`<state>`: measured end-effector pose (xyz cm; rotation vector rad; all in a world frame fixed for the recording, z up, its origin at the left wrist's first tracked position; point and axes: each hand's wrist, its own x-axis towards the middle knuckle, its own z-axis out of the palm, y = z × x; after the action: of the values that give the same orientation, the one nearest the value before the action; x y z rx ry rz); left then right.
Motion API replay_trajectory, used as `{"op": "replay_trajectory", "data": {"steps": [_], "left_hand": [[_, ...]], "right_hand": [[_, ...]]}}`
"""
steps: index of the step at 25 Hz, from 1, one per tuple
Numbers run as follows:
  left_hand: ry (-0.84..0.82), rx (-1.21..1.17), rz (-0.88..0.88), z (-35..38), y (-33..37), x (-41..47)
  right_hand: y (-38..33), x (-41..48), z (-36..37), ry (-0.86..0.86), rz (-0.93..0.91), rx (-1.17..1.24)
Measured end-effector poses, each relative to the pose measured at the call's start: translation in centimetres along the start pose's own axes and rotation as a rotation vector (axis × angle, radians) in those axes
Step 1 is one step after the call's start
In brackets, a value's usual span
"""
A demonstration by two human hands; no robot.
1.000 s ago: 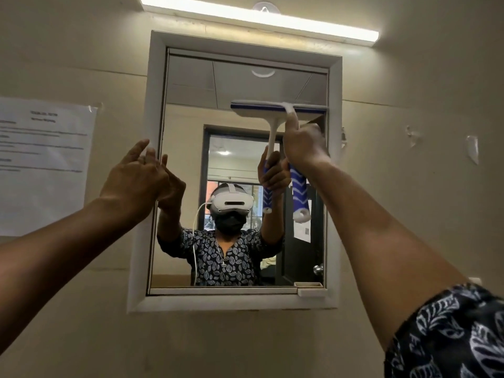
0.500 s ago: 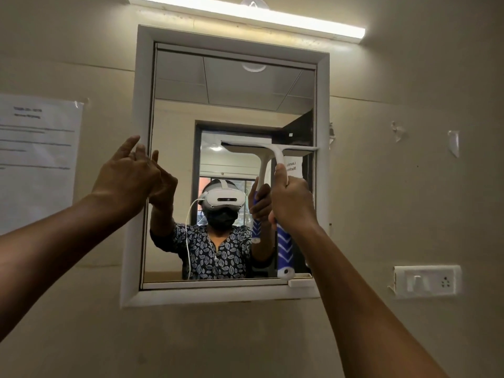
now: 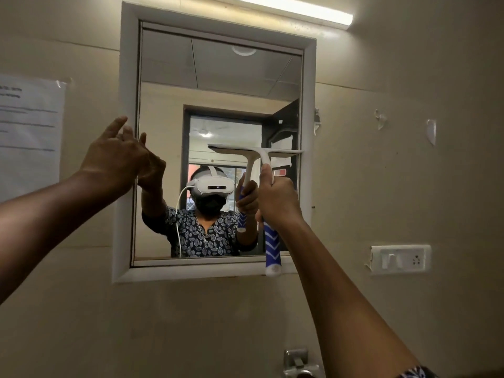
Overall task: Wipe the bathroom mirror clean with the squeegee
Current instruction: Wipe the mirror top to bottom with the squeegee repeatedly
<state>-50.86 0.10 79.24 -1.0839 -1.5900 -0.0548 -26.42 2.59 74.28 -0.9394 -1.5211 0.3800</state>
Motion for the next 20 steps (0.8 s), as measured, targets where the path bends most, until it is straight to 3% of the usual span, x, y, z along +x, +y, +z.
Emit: {"op": "replay_trajectory", "data": {"steps": [10, 14, 20], "left_hand": [[0.019, -0.198, -0.016, 0.3, 0.0, -0.2], [0.135, -0.366, -0.011, 2.9, -0.1, 0.6], [0.11, -0.255, 0.067, 3.6, -0.1, 1.0]], "right_hand": [[4.2, -6.0, 1.3, -0.06, 0.123, -0.005], [5.4, -7.6, 1.7, -0.069, 0.165, -0.012], [7.8, -10.6, 2.4, -0.059, 0.237, -0.017]]}}
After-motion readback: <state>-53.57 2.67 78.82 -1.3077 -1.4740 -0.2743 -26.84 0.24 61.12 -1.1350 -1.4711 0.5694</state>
